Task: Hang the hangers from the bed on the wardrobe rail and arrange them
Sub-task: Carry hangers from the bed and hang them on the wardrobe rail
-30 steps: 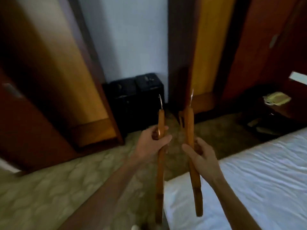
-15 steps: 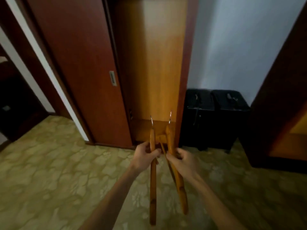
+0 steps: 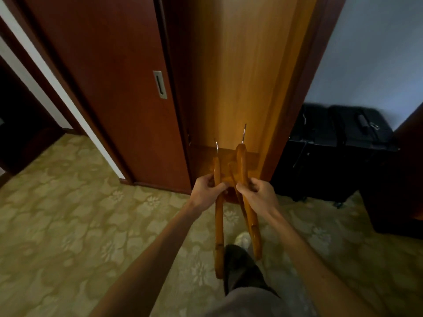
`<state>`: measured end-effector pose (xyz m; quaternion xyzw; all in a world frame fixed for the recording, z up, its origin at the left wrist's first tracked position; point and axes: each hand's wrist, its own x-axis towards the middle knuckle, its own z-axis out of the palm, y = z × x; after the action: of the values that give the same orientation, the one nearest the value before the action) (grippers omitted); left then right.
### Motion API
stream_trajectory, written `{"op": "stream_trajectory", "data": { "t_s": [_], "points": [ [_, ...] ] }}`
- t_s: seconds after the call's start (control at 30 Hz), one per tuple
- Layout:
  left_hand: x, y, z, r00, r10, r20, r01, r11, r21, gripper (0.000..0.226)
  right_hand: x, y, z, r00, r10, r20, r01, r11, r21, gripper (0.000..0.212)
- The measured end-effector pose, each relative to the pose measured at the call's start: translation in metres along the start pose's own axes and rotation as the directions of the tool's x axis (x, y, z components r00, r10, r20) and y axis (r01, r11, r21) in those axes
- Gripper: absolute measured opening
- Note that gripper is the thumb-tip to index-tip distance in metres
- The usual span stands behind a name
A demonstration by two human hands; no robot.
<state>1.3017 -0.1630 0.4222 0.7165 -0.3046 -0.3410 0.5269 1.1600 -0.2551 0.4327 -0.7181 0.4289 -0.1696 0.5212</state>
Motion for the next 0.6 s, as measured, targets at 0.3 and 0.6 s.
{"op": "stream_trajectory", "data": {
  "t_s": [0.3,0.6],
  "points": [
    [0.242,0.093,0.002,0.993,0.116,0.015,-0.116,0.993,-0.006,0.024,0.224,-0.075,-0.051,0.993,-0.116,-0.03,0.116,0.993,0.029,0.023],
    [0.4,0.243,0.011,0.975,0.219,0.031,-0.216,0.974,-0.072,0.022,0.363,-0.184,-0.143,0.973,-0.195,-0.123,0.204,0.977,0.063,0.023]
  ]
}}
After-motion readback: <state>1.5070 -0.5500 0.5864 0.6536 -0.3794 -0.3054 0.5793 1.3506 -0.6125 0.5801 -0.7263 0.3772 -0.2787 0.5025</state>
